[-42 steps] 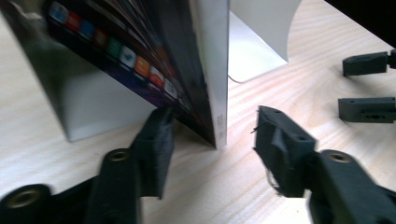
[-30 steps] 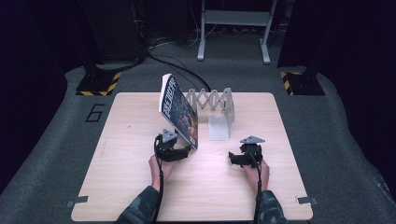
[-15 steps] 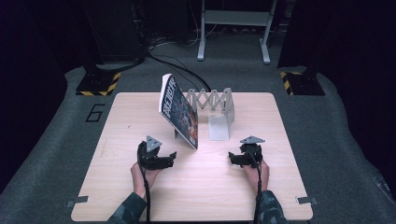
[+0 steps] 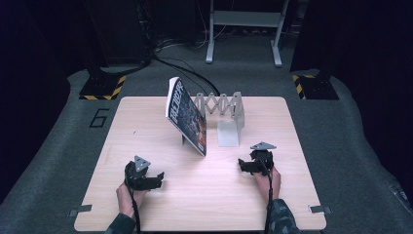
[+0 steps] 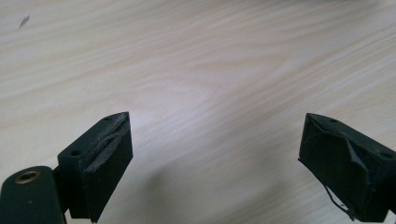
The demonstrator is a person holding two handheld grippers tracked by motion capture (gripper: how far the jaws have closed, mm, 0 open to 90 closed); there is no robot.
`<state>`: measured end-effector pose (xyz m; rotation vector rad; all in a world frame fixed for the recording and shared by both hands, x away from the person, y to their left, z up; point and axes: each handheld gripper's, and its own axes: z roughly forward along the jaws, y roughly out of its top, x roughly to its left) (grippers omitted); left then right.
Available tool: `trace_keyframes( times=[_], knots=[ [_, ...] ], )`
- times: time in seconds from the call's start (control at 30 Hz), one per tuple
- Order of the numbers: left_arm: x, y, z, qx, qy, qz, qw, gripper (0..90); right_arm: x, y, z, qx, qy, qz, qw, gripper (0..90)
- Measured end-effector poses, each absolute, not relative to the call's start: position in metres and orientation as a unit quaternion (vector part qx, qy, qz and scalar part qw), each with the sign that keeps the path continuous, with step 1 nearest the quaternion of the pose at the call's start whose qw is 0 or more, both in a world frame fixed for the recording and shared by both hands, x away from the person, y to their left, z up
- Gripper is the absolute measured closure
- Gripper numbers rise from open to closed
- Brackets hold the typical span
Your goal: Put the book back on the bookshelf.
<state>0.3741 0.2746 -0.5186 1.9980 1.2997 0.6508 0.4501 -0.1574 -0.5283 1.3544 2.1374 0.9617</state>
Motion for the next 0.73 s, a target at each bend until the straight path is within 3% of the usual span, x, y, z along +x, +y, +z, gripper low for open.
trace_keyframes(
  times=[0.33,0.73],
  knots=[
    [0.367,0.304,-0.531,0.744,0.530,0.236,0.331,9.0,0.450,-0.157,-0.528,0.489,0.771,0.347,0.216,13.6],
    [0.368,0.303,-0.531,0.743,0.533,0.236,0.330,8.7,0.449,-0.157,-0.528,0.491,0.770,0.344,0.218,13.6]
  ],
)
